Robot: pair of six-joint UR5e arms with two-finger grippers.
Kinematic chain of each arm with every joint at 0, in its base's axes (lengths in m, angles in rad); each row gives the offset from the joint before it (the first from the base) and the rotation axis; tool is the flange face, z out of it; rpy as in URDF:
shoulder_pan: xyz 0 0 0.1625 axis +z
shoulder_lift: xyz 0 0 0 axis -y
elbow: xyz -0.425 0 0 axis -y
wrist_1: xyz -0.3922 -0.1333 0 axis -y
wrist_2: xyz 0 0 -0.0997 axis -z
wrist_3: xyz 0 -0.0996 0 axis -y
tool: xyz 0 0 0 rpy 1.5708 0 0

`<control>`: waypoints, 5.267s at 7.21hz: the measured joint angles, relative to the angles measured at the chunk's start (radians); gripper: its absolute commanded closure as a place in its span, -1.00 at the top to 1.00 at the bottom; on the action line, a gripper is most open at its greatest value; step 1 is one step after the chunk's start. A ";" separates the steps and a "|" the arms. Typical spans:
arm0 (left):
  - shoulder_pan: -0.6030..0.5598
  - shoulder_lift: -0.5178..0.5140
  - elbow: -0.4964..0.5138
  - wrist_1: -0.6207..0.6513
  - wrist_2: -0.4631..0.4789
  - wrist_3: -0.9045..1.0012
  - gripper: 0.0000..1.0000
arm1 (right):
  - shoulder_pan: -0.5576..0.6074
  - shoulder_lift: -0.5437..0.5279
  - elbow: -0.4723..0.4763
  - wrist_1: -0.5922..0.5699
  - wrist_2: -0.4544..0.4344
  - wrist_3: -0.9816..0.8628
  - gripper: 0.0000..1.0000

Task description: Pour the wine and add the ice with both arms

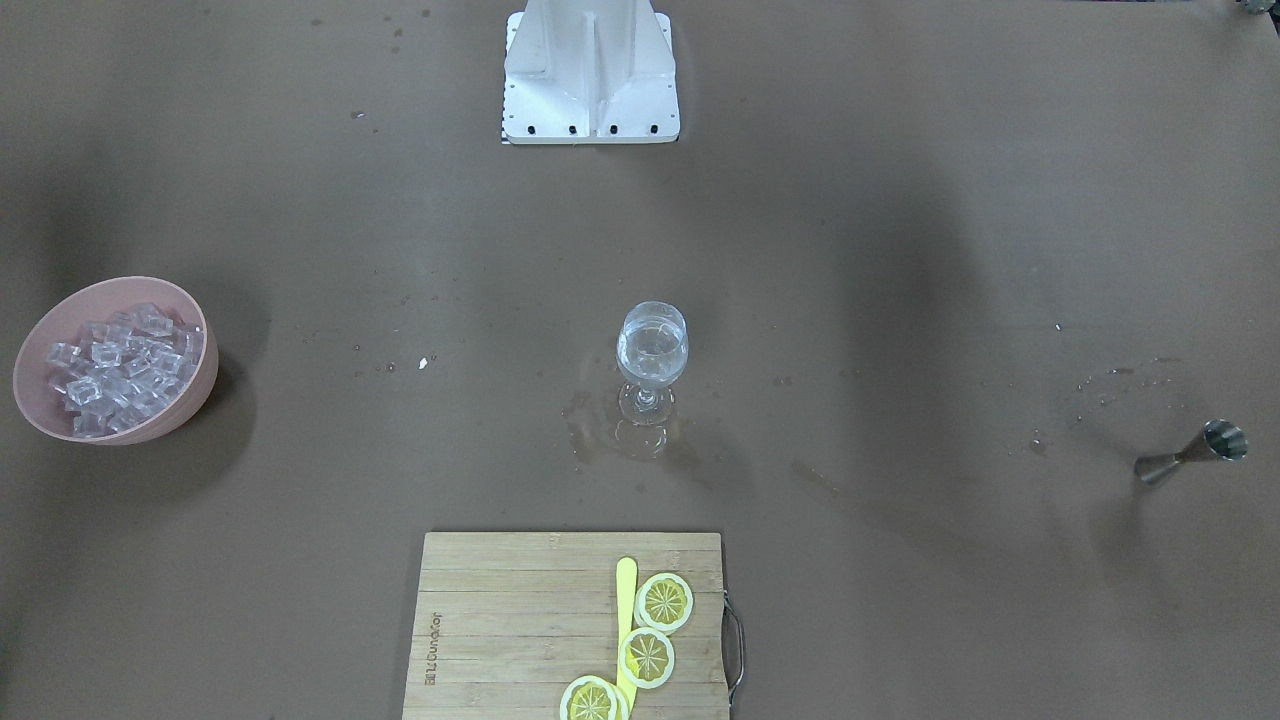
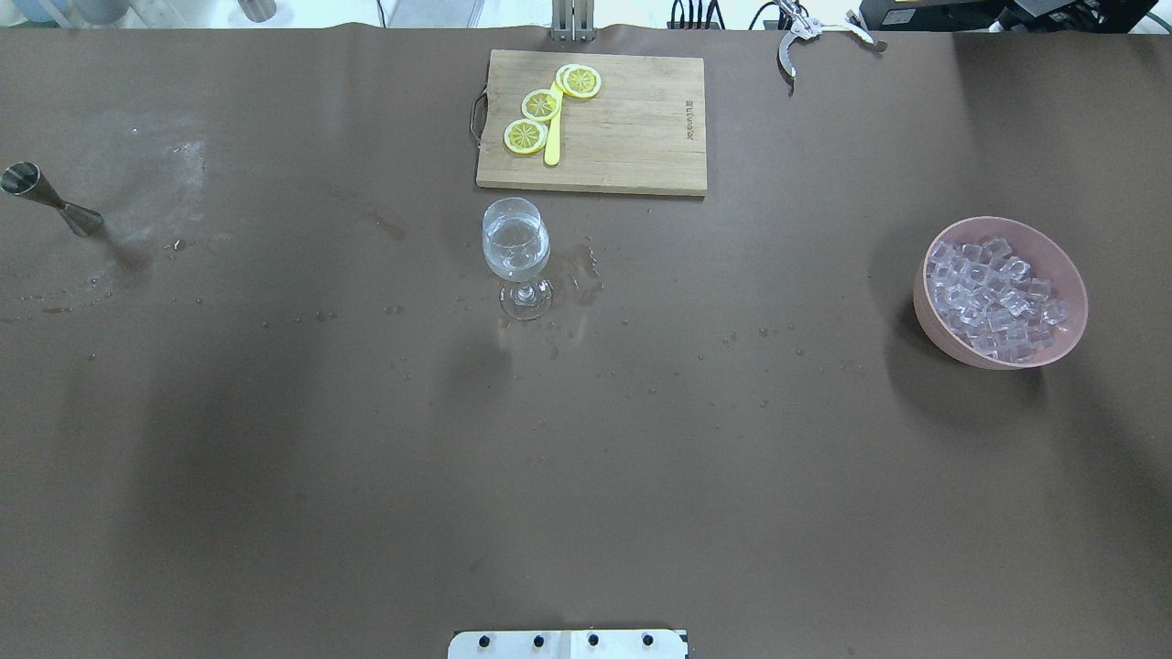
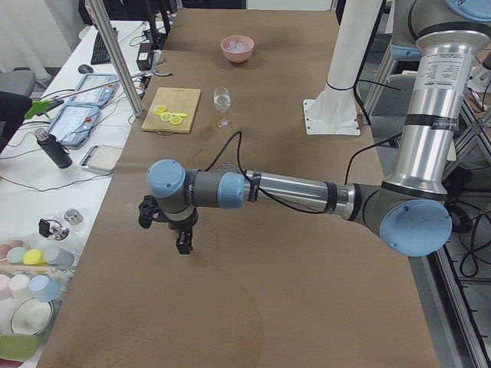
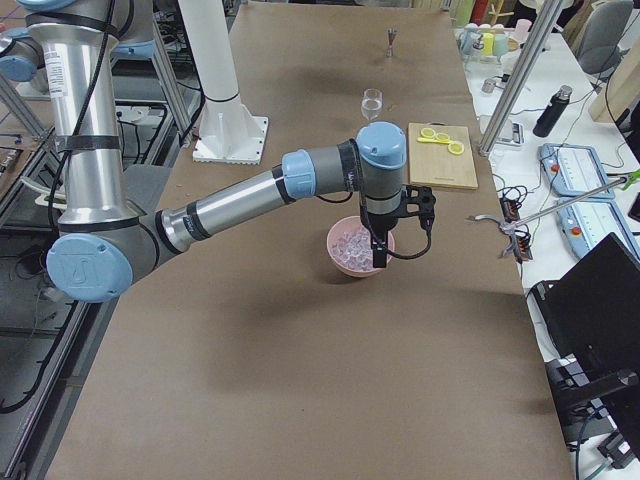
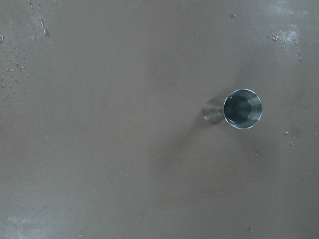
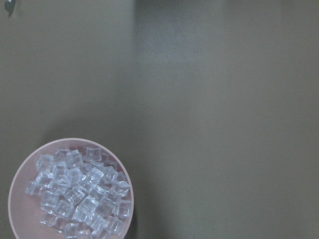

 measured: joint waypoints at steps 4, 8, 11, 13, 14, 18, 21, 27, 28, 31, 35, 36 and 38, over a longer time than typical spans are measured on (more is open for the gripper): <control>-0.003 0.013 -0.011 -0.006 -0.001 0.008 0.96 | 0.000 -0.004 0.010 -0.006 0.009 0.001 1.00; -0.003 0.030 -0.031 -0.029 -0.039 0.007 0.96 | -0.029 0.012 0.049 -0.019 0.028 0.155 1.00; 0.001 0.034 0.001 -0.126 -0.045 -0.014 0.96 | -0.160 0.092 0.075 -0.010 0.018 0.427 1.00; 0.023 0.043 0.154 -0.479 -0.023 -0.189 0.96 | -0.240 0.107 0.063 -0.004 -0.023 0.496 1.00; 0.064 0.046 0.238 -0.687 0.032 -0.314 0.95 | -0.263 0.108 0.040 0.009 -0.040 0.502 1.00; 0.242 0.090 0.323 -1.147 0.279 -0.672 0.95 | -0.308 0.109 -0.112 0.148 -0.050 0.521 1.00; 0.402 0.165 0.322 -1.440 0.512 -0.883 0.95 | -0.337 0.120 -0.168 0.156 -0.048 0.531 0.91; 0.678 0.222 0.335 -1.672 1.040 -0.998 0.93 | -0.418 0.168 -0.320 0.368 -0.049 0.671 0.91; 0.711 0.223 0.339 -1.689 1.120 -1.000 0.86 | -0.424 0.170 -0.324 0.378 -0.052 0.683 0.91; 0.763 0.174 0.393 -1.695 1.223 -0.991 0.95 | -0.428 0.114 -0.309 0.408 -0.058 0.692 0.91; 0.768 0.103 0.464 -1.696 1.227 -0.931 0.88 | -0.445 0.053 -0.261 0.454 -0.066 0.747 0.85; 0.768 0.085 0.487 -1.697 1.224 -0.925 0.83 | -0.454 0.050 -0.262 0.455 -0.073 0.756 0.85; 0.768 0.076 0.504 -1.698 1.215 -0.922 0.65 | -0.466 0.050 -0.264 0.457 -0.075 0.831 0.85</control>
